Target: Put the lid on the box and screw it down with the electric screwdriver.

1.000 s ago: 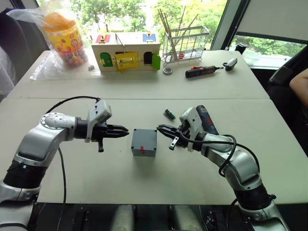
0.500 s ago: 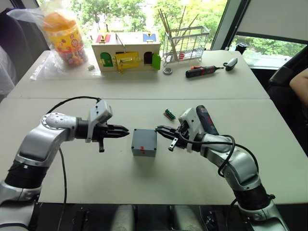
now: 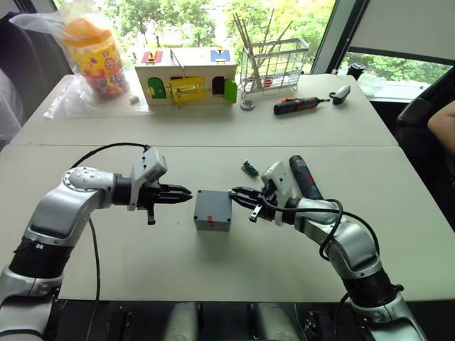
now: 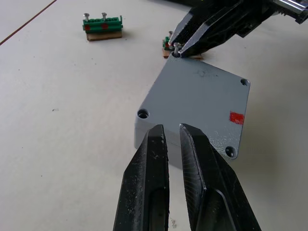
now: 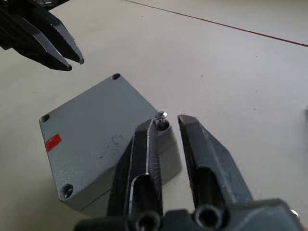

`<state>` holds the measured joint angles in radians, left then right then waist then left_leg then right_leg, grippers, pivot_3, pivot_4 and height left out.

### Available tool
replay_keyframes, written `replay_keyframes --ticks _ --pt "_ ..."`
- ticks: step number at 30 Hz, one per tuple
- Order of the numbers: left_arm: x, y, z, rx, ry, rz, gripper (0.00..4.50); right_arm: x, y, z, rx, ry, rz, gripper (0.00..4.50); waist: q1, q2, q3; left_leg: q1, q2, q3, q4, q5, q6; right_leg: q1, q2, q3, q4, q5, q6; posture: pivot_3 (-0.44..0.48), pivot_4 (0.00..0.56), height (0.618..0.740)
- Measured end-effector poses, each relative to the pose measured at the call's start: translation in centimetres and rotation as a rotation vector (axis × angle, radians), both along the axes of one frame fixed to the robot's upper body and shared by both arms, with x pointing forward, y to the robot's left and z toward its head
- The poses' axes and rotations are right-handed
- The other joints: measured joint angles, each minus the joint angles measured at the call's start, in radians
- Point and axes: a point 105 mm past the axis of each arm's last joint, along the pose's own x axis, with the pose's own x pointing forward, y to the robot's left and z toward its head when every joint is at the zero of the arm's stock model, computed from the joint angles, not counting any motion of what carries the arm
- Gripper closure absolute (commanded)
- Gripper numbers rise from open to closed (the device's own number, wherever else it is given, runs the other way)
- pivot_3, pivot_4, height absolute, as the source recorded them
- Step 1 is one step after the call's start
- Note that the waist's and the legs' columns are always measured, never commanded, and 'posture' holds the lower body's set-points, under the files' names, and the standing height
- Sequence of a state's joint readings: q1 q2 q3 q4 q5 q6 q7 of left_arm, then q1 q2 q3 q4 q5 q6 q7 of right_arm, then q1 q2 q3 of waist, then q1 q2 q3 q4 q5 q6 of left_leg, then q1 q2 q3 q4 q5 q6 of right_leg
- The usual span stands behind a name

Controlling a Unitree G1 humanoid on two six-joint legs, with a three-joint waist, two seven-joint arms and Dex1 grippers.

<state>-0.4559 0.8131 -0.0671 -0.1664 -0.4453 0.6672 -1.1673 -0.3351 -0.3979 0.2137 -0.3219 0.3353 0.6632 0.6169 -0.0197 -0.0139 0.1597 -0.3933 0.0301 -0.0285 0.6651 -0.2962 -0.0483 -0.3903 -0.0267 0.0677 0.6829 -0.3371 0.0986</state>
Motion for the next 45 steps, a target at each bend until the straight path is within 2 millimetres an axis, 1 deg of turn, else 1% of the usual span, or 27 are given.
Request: replay_keyframes --ticks 1,2,4,6,9,10,11,12,14,16,17,18,20,22,23,25,27,28,31,33,37,41,44,45 --pt "0.0 0.0 0.0 -0.002 0.000 0.001 4.05 0.1 0.0 0.0 0.000 0.000 0.000 2.13 0.000 0.000 0.000 0.000 0.000 0.000 0.000 0.000 0.000 0.000 0.000 0.000 0.000 0.000 0.000 0.000 0.150 0.736" --pt "0.0 -0.1 0.0 -0.003 -0.001 0.002 4.05 0.1 0.0 0.1 0.000 -0.001 0.002 1.55 0.000 0.000 0.000 0.000 0.000 0.000 0.000 0.000 0.000 0.000 0.000 0.000 0.000 0.000 0.000 0.000 0.150 0.736" --pt "0.1 -0.2 0.0 -0.009 -0.001 0.003 4.05 0.1 0.1 0.2 0.002 -0.005 0.003 0.71 0.000 0.000 0.000 0.000 0.000 0.000 0.000 0.000 0.000 0.000 0.000 0.000 0.000 0.000 0.000 0.000 0.150 0.736" --pt "0.1 -0.3 0.0 -0.014 -0.001 0.003 4.05 0.3 0.0 0.5 0.012 -0.008 -0.008 0.71 0.000 0.000 0.000 0.000 0.000 0.000 0.000 0.000 0.000 0.000 0.000 0.000 0.000 0.000 0.000 0.000 0.150 0.736" --pt "0.1 -1.0 0.1 -0.054 0.007 -0.009 4.05 0.6 -1.0 2.1 0.045 -0.030 -0.049 0.71 0.004 0.000 0.000 0.000 0.001 0.000 0.000 0.000 0.000 0.000 -0.001 0.000 0.000 0.000 0.000 0.000 0.150 0.736" --pt "0.1 -1.5 0.3 -0.077 0.009 -0.017 4.05 0.8 -1.9 2.9 0.056 -0.036 -0.073 0.39 0.008 0.000 0.000 -0.001 0.001 -0.001 0.000 0.000 0.000 0.000 -0.001 0.000 0.000 0.000 0.000 0.000 0.150 0.736" --pt "0.1 -2.1 0.8 -0.100 0.004 -0.032 4.05 1.0 -3.1 4.0 0.060 -0.047 -0.107 0.09 0.010 0.000 0.000 -0.001 0.000 -0.001 0.001 0.000 0.000 0.000 -0.002 0.000 0.000 0.000 0.000 0.000 0.150 0.736" --pt "-0.1 -2.6 1.2 -0.115 0.000 -0.050 4.05 1.2 -4.4 4.9 0.049 -0.055 -0.135 0.01 0.010 0.000 0.000 -0.001 0.000 -0.001 0.001 0.000 0.000 0.001 -0.003 0.000 0.000 0.000 0.000 0.000 0.150 0.736" --pt "-0.7 -3.7 2.3 -0.134 -0.026 -0.110 4.05 1.8 -7.7 7.0 -0.007 -0.066 -0.211 0.01 0.008 0.000 0.000 -0.001 0.000 0.000 0.001 0.000 0.000 0.001 -0.003 0.000 -0.001 0.000 0.000 0.000 0.150 0.736" --pt "-1.4 -4.7 2.8 -0.130 -0.044 -0.175 4.05 2.2 -10.9 9.1 -0.081 -0.060 -0.296 0.01 0.006 0.001 0.000 -0.001 0.000 0.000 0.000 0.000 0.000 0.001 -0.002 0.000 -0.001 0.000 0.000 0.000 0.150 0.736" --pt "-1.7 -5.3 2.8 -0.128 -0.047 -0.207 4.05 2.1 -12.2 9.6 -0.139 -0.029 -0.324 0.01 0.005 0.001 0.001 -0.001 -0.001 0.000 -0.001 0.000 0.000 0.000 -0.002 0.000 -0.001 0.000 0.000 0.000 0.150 0.736" --pt "-2.0 -5.7 2.8 -0.127 -0.050 -0.231 4.05 2.0 -13.2 9.7 -0.184 0.013 -0.341 0.01 0.005 0.001 0.001 -0.001 -0.001 0.000 -0.001 0.000 0.000 0.001 0.000 0.000 -0.001 0.000 0.000 0.000 0.150 0.736" --pt "-2.4 -6.4 2.6 -0.121 -0.049 -0.275 4.05 1.7 -15.1 9.3 -0.276 0.125 -0.370 0.01 0.001 0.001 0.001 0.000 0.000 0.000 -0.001 0.000 0.001 0.000 0.001 0.001 -0.001 0.000 0.000 0.000 0.150 0.736" --pt "-2.6 -7.1 2.5 -0.100 -0.076 -0.315 4.05 1.5 -16.8 7.8 -0.359 0.264 -0.384 0.01 -0.003 0.001 0.001 0.000 0.000 0.001 -0.001 -0.001 0.001 0.000 0.001 0.001 -0.001 0.000 0.000 0.000 0.150 0.736" --pt "-2.8 -7.2 2.3 -0.087 -0.090 -0.328 4.05 1.5 -17.2 7.0 -0.378 0.324 -0.386 0.01 -0.004 0.002 0.001 0.001 0.000 0.002 -0.001 -0.001 0.001 0.000 0.001 0.002 -0.001 0.000 0.000 0.000 0.150 0.736" --pt "-2.9 -7.5 2.0 -0.057 -0.117 -0.351 4.05 1.6 -17.6 5.5 -0.391 0.447 -0.378 0.01 -0.007 0.002 0.001 0.001 0.000 0.003 -0.001 -0.001 0.001 0.000 0.001 0.003 -0.001 0.000 0.000 0.000 0.150 0.736" --pt "-3.0 -7.6 1.7 -0.034 -0.142 -0.362 4.05 1.7 -17.5 4.5 -0.392 0.545 -0.363 0.01 -0.006 0.003 0.002 0.000 0.000 0.003 -0.001 -0.001 0.001 -0.001 0.001 0.003 -0.001 0.000 0.000 0.000 0.150 0.736" --pt "-3.0 -7.6 1.6 -0.022 -0.155 -0.363 4.05 1.8 -17.3 4.3 -0.392 0.593 -0.352 0.01 -0.005 0.004 0.003 0.000 0.000 0.003 0.000 -0.001 0.001 -0.002 0.000 0.003 -0.001 0.000 0.000 0.000 0.150 0.736" --pt "-2.9 -7.5 1.4 -0.007 -0.173 -0.356 4.05 2.1 -17.1 4.2 -0.391 0.665 -0.340 0.01 0.001 0.005 0.003 -0.001 0.000 0.003 -0.001 -0.001 0.001 -0.003 0.000 0.003 -0.001 0.000 0.000 0.000 0.150 0.736" --pt "-2.8 -7.4 1.2 -0.003 -0.178 -0.347 4.05 2.3 -16.8 3.9 -0.393 0.707 -0.336 0.01 0.003 0.005 0.003 -0.002 0.001 0.003 -0.001 -0.001 0.001 -0.003 0.000 0.003 -0.001 0.000 0.000 0.000 0.150 0.736" --pt "-2.8 -7.3 0.7 -0.015 -0.179 -0.305 4.05 2.9 -16.0 2.5 -0.431 0.777 -0.321 0.01 0.004 0.005 0.003 -0.003 0.001 0.003 0.000 -0.001 0.001 -0.003 -0.001 0.003 -0.001 0.000 0.000 0.000 0.150 0.736" --pt "-2.6 -7.1 0.3 -0.033 -0.173 -0.260 4.05 3.2 -15.6 1.3 -0.508 0.810 -0.308 0.01 0.005 0.005 0.003 -0.004 0.001 0.002 0.000 -0.001 0.001 -0.004 -0.001 0.002 -0.001 0.000 0.000 0.000 0.150 0.736" --pt "-2.4 -7.2 0.3 -0.049 -0.181 -0.233 4.05 3.5 -15.5 1.1 -0.559 0.804 -0.292 0.01 0.005 0.005 0.003 -0.004 0.001 0.002 0.001 -0.001 0.001 -0.004 -0.001 0.002 -0.001 0.000 0.000 0.000 0.150 0.736" --pt "-2.4 -7.2 0.2 -0.052 -0.181 -0.226 4.05 3.6 -15.4 1.1 -0.577 0.798 -0.281 0.22 0.004 0.004 0.003 -0.004 0.001 0.002 0.001 -0.001 0.001 -0.004 -0.001 0.002 -0.001 0.000 0.000 0.000 0.150 0.736"
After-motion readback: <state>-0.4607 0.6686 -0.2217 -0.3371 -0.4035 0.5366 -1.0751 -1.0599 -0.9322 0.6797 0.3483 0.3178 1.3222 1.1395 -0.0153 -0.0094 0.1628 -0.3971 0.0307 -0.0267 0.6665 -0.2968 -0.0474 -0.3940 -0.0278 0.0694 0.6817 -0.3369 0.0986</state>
